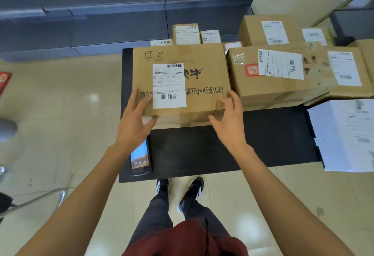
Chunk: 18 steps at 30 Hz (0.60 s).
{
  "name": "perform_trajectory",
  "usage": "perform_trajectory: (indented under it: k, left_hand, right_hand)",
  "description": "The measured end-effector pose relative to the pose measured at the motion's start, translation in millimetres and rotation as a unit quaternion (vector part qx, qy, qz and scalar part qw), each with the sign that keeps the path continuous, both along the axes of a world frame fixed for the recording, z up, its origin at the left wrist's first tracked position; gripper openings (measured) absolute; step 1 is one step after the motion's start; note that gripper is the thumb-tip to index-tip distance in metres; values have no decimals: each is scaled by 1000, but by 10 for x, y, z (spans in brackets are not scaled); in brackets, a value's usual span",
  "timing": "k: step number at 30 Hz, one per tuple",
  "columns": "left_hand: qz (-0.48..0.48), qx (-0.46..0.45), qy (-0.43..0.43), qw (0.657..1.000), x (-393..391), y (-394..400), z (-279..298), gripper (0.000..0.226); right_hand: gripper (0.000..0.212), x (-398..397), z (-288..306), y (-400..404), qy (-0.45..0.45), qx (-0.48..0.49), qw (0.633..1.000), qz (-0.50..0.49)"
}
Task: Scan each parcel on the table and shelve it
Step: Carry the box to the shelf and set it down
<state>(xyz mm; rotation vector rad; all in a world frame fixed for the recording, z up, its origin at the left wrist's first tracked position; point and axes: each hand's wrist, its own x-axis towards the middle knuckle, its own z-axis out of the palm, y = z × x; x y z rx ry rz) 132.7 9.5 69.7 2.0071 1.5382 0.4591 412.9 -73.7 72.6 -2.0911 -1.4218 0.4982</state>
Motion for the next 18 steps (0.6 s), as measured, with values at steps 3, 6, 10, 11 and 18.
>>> perform_trajectory:
  k: [3, 6, 10, 11, 18]
  left_hand:
    - [8, -12, -7, 1000, -38, 51, -20, 77]
    - [11, -46, -22, 999, -53, 112, -57, 87]
    - [12, -47, -35, 998, -96, 155, -79, 88]
    - [8, -43, -29, 999, -112, 166, -63, 87]
    - [3, -28, -48, 998, -294, 315, 224, 81]
  right_hand:
    - [83, 65, -12, 119, -5, -8, 999, 37]
    - [91, 74, -48, 189, -6, -27, 998, 49]
    - [90, -15, -92, 167, 14, -20, 999, 36]
    - [91, -42, -94, 159, 16, -20, 999, 33]
    - [88, -264, 111, 151, -3, 41, 999, 21]
